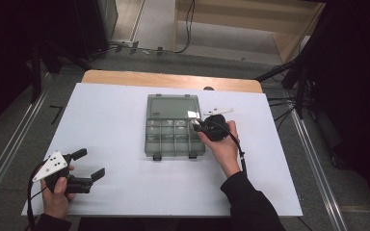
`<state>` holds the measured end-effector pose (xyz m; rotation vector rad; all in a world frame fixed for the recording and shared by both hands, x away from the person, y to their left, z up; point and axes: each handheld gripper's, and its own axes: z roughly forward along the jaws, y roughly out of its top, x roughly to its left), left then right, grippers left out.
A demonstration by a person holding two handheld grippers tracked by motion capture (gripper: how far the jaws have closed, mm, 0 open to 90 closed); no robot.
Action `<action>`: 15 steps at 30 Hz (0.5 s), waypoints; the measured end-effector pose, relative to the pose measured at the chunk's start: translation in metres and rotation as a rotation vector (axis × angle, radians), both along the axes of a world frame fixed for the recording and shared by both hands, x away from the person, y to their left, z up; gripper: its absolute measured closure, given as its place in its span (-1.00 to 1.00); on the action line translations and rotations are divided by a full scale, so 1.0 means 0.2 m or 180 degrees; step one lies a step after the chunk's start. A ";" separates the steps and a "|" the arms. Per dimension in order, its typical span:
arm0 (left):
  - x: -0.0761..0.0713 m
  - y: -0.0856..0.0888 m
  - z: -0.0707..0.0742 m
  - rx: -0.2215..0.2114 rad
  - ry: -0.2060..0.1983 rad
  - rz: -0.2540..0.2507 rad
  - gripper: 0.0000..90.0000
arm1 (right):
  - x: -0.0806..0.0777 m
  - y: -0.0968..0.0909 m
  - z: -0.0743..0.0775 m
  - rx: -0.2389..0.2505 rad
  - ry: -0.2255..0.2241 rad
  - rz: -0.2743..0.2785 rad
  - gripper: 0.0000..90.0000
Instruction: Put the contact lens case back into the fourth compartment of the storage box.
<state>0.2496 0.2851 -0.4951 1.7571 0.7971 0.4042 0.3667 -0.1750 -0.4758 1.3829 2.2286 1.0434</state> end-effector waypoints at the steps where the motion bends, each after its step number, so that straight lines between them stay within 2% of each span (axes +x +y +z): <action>1: 0.00 0.00 0.00 0.0002 -0.0001 0.0000 -1.00 | 0.00 0.00 0.00 0.0033 0.0006 0.0016 0.31; 7: 0.00 0.00 0.00 0.0020 0.0005 0.0000 -1.00 | 0.00 0.00 0.03 0.0073 -0.0070 0.0022 0.28; 9: 0.00 0.00 0.00 0.0020 0.0004 0.0000 -1.00 | 0.01 0.00 0.04 0.0041 -0.0093 0.0014 0.30; 12: 0.00 0.00 0.00 0.0020 0.0006 0.0002 -1.00 | 0.01 0.02 0.05 -0.0020 -0.0072 0.0003 0.36; 15: 0.00 0.00 0.00 0.0009 0.0005 -0.0005 -1.00 | 0.01 0.03 0.05 -0.0085 -0.0054 -0.0019 0.52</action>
